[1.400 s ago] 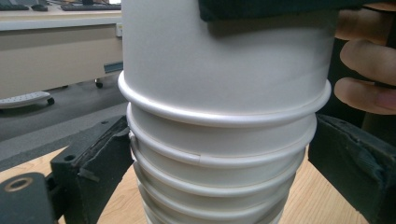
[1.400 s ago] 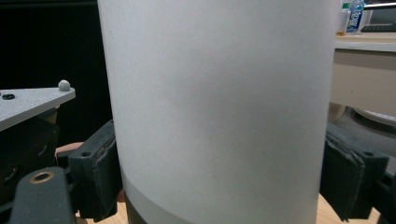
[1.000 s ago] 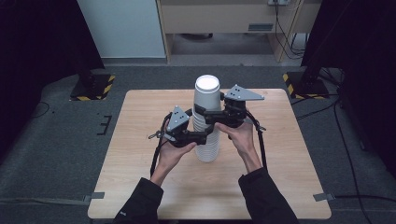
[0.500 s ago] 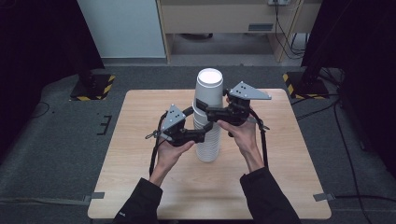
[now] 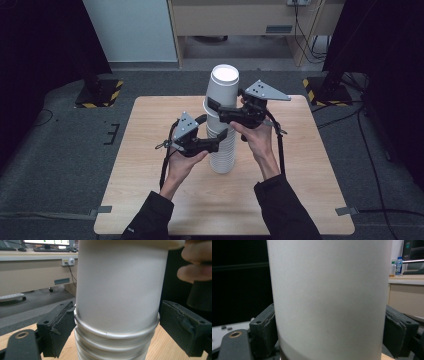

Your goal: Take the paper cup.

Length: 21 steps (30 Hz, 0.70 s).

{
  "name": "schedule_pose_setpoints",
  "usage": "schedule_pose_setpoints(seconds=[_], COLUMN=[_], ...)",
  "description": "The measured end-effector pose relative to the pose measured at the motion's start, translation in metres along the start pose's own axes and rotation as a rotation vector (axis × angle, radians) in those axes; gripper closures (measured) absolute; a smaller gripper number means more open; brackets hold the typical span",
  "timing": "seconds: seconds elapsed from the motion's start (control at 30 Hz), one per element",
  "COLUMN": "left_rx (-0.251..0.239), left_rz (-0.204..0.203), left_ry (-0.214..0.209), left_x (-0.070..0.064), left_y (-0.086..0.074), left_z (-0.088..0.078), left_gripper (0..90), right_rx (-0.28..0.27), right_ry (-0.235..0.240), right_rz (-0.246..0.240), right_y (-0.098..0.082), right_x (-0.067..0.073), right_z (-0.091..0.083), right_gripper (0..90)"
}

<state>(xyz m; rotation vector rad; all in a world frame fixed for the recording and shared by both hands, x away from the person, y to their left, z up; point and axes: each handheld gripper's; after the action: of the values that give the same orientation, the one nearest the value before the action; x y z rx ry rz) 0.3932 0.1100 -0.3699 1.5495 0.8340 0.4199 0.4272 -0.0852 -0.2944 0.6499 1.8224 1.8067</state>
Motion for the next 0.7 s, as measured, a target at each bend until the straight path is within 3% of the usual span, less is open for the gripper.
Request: schedule_pose_setpoints(seconds=[0.4, 0.7], left_rx=[0.009, 0.006], left_rz=[0.006, 0.013], left_ry=[0.006, 0.006], left_x=[-0.001, -0.001], left_y=[-0.002, -0.002], left_z=[0.002, 0.002], left_gripper=[10.9, 10.8], right_rx=[-0.081, -0.166], right_ry=[-0.02, -0.059], right_rz=[0.049, 0.122], right_y=[0.015, 0.024], right_x=[-0.003, -0.012], right_z=[-0.003, -0.015], right_gripper=[15.5, 15.5])
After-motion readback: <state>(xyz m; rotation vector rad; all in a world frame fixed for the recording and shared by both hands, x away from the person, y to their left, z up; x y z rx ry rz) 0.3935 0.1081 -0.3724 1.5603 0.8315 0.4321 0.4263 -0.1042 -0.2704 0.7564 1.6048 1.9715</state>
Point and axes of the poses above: each handheld gripper's, and its own axes: z roughly forward along the jaws, y roughly out of its top, x roughly to its left, and after that the axes turned 8 degrees about -z, right-handed
